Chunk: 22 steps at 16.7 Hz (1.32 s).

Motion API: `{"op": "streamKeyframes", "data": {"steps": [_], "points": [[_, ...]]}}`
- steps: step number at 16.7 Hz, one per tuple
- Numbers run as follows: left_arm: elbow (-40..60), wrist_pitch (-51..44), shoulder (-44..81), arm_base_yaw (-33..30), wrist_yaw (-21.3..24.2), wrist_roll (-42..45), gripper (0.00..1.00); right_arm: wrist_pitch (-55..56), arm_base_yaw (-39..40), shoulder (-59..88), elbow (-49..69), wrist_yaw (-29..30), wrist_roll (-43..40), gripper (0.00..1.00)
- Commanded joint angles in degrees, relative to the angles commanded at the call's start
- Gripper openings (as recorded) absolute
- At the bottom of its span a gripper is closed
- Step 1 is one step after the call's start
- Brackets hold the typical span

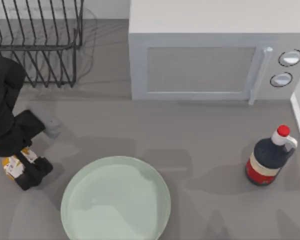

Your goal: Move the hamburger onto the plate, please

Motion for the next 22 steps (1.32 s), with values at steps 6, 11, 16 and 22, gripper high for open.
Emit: {"op": "streamKeyframes", "data": {"steps": [6, 11, 16, 22], "points": [[-1.08, 1.86, 1.24, 0.0, 0.01, 0.04, 1.0, 0.0, 0.0, 0.0, 0.0, 0.0, 0.0, 1.0], [-1.08, 1.86, 1.24, 0.0, 0.01, 0.04, 0.62, 0.0, 0.0, 0.0, 0.0, 0.0, 0.0, 1.0], [-1.08, 1.86, 1.24, 0.0, 0.01, 0.04, 0.25, 0.0, 0.0, 0.0, 0.0, 0.0, 0.0, 1.0], [-1.08, 1.86, 1.24, 0.0, 0.01, 0.04, 0.0, 0.0, 0.0, 0.0, 0.0, 0.0, 0.0, 1.0]]}}
